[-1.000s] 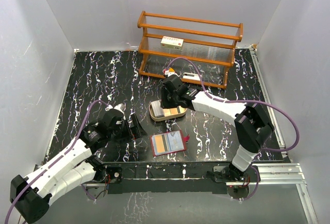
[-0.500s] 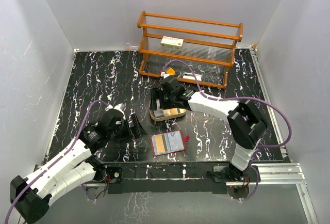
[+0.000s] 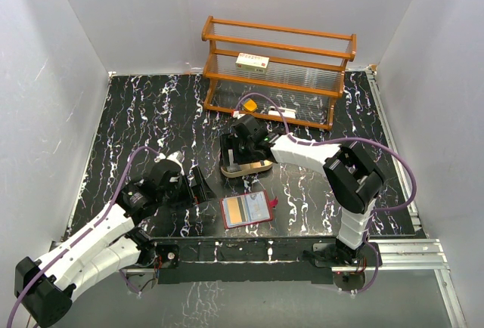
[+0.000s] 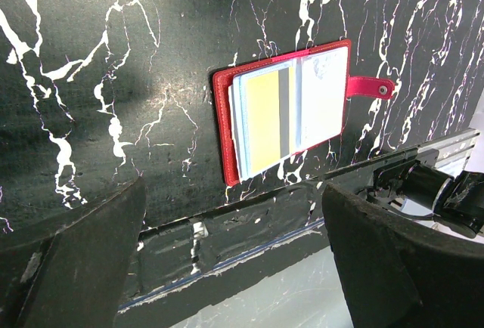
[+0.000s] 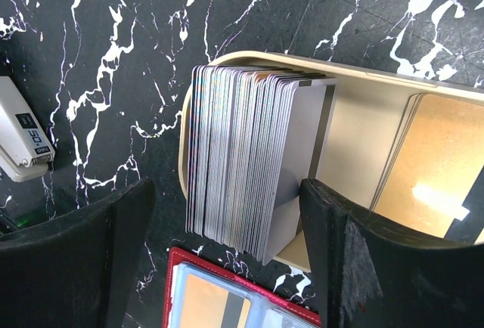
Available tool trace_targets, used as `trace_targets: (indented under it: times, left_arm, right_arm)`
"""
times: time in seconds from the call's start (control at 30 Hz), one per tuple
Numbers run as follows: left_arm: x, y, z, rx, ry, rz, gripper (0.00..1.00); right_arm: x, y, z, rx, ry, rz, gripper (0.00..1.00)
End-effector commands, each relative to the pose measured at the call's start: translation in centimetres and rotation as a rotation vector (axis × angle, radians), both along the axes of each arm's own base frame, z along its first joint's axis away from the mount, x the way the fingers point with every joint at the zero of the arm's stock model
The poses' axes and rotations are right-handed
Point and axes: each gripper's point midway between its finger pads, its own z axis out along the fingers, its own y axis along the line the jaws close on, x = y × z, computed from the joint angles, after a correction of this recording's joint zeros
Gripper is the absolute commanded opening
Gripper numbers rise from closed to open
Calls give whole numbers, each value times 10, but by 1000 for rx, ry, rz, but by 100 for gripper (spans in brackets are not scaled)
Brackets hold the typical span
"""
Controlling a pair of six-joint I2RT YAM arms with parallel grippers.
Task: Put the credit cards into the card holder
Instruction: Pick up the credit card from the storage box.
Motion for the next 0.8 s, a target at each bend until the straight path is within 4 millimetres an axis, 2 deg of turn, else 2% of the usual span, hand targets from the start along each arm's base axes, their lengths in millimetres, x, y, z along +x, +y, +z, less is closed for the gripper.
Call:
trace_targets:
  times: [0.0, 0.27, 0.67, 0.77]
  left_arm:
    - [-2, 0, 2, 2, -5, -19, 99]
    - [-2, -1, 1, 0, -3, -21, 99]
    - [-3, -1, -1, 3, 5, -23, 99]
    - [-3, -1, -1, 3, 5, -23, 99]
  right_arm:
    - [12, 19, 32, 77, -75, 26, 74]
    - [11, 18, 41, 94, -86, 23, 60]
    - [10, 16, 51, 108, -100, 6, 53]
    - [10, 14, 51, 105, -101, 1, 49]
